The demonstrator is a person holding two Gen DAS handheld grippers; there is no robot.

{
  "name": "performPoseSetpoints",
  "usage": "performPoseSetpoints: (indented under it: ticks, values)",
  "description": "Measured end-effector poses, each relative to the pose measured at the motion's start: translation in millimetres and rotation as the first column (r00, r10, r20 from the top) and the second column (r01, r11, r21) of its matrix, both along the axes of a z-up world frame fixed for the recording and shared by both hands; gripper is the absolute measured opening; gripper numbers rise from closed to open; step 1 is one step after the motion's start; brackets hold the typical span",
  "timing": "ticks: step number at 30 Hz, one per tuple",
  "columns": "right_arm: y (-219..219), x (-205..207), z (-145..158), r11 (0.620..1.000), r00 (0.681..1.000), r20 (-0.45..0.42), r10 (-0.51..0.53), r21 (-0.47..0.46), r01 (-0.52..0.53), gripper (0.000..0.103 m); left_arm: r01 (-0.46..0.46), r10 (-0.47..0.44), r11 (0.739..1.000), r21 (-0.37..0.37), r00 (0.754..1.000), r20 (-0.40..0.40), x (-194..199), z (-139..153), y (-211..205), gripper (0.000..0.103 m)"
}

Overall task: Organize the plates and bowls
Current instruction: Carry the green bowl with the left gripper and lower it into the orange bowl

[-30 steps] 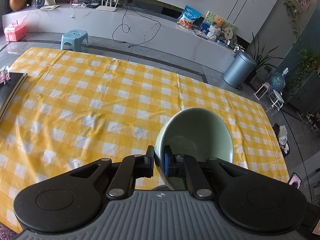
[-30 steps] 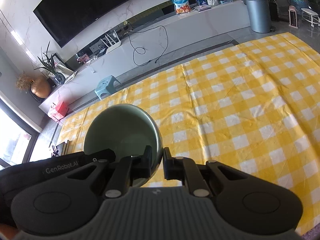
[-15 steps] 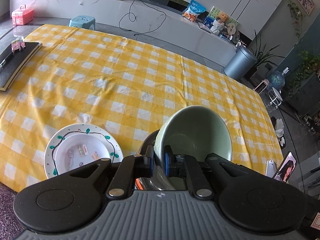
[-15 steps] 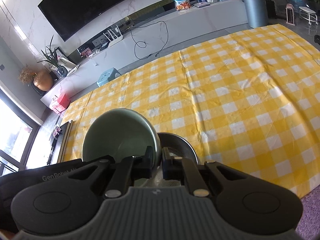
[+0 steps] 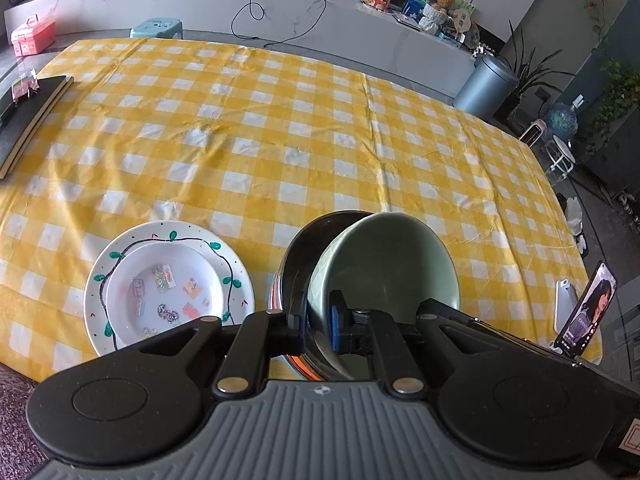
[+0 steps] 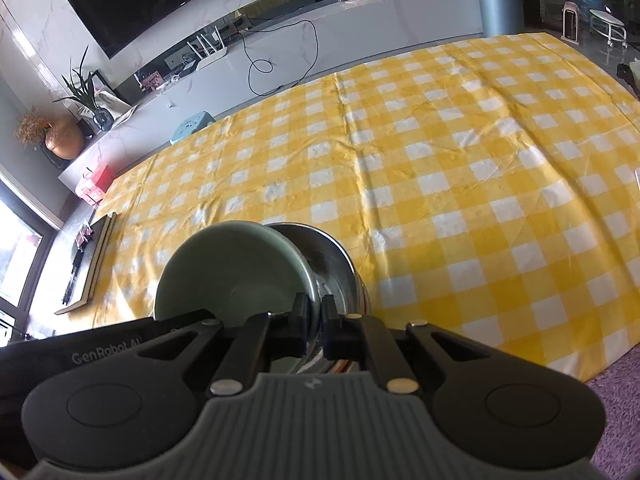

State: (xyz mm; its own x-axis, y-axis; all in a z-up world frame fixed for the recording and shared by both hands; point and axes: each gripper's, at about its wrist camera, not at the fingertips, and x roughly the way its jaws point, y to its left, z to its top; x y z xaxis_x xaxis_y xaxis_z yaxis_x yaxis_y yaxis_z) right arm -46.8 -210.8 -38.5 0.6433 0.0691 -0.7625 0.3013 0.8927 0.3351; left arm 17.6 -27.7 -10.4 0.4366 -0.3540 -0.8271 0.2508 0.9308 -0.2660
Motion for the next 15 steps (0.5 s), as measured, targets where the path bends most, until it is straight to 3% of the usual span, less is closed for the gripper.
performPoseSetpoints:
  ticks: [9, 15]
  values:
    - [4, 6, -7, 0.998, 1.0, -0.016, 0.013, -0.069, -0.014, 0.004, 0.049, -0.052, 0.995, 0.089, 0.998, 0.028, 0, -5, -13, 0.012]
    - [6, 7, -9, 0.995, 1.0, -0.013, 0.02, -0.093, -0.021, 0.003, 0.063, -0.067, 0.992, 0.109, 0.997, 0.033, 0, -5, -16, 0.012]
